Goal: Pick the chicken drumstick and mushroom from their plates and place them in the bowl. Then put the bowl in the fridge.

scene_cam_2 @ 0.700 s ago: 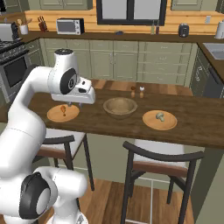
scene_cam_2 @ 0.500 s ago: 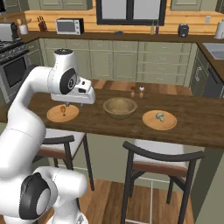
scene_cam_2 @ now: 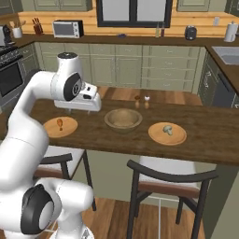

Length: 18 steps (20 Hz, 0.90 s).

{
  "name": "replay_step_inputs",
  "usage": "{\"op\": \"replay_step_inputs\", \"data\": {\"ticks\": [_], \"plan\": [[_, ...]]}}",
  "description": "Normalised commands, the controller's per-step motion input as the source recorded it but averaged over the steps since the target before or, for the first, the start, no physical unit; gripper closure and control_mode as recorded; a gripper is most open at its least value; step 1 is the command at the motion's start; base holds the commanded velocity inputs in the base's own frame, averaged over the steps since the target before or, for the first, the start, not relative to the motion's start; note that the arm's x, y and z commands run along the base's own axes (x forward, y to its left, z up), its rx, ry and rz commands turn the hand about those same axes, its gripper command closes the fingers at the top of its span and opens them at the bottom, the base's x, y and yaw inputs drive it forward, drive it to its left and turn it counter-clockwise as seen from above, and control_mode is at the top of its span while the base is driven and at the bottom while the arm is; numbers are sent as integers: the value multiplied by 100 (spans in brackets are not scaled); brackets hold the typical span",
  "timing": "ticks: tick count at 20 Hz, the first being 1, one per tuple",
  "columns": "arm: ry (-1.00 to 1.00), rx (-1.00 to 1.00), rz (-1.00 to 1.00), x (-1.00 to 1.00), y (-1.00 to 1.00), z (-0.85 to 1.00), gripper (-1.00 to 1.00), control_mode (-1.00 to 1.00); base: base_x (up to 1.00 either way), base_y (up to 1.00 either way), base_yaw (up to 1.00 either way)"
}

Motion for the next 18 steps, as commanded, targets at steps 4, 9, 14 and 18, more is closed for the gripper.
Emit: {"op": "replay_step_inputs", "data": {"ticks": [4, 9, 14, 18], "plan": [[-1, 0, 0, 19, 38, 0, -100, -100, 13, 1, -2], [0, 0, 2, 29, 100, 0, -100, -100, 0, 0, 0], [1, 2, 7, 55, 100, -30, -100, -100, 0, 0, 0], [12, 2, 9, 77, 100, -74, -100, -100, 0, 0, 0]]}}
